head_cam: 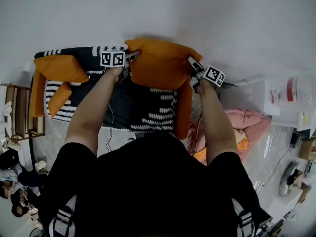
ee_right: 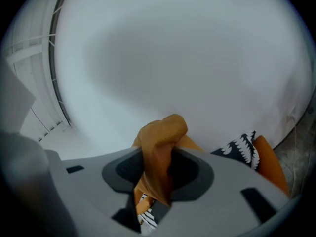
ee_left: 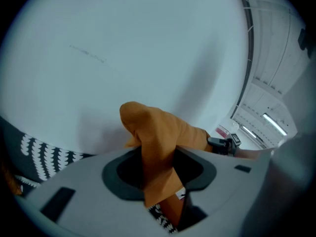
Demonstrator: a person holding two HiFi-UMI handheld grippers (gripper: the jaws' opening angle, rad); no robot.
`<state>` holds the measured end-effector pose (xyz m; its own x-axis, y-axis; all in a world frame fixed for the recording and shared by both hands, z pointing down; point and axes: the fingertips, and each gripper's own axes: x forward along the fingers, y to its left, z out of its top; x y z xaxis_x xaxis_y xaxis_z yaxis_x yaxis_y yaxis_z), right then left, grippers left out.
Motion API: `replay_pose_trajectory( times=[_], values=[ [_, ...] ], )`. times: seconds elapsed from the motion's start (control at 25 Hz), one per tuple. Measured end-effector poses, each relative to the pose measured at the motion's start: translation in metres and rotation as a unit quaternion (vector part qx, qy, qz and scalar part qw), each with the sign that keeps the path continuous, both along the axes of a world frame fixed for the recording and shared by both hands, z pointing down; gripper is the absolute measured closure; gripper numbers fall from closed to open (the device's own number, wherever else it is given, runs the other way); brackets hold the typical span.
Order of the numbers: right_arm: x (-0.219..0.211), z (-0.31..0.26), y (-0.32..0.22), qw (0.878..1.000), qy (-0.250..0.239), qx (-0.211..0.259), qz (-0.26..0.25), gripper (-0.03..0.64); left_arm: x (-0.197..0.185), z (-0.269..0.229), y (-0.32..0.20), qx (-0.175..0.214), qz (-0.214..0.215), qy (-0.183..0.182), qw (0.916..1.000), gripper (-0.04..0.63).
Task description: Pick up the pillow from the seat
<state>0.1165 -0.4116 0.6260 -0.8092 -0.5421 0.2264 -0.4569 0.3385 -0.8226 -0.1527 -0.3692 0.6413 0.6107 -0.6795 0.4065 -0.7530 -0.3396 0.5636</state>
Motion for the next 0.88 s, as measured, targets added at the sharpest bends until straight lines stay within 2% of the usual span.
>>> replay_pose_trajectory(
  times=[0.64, 0.88],
  values=[
    [-0.006, -0.055, 0.082, 0.999, -0.025, 0.033, -0.011, 0.474, -0.007, -0.059, 0.09, 0.041, -0.008, 0.01, 0.9991, 0.423],
    [-0.002, -0.073, 0.116, 0.999, -0.029, 0.045, -0.007, 0.476, -0.003, -0.077, 0.122, 0.053, 0.001, 0.017, 0.9984, 0.423]
  ],
)
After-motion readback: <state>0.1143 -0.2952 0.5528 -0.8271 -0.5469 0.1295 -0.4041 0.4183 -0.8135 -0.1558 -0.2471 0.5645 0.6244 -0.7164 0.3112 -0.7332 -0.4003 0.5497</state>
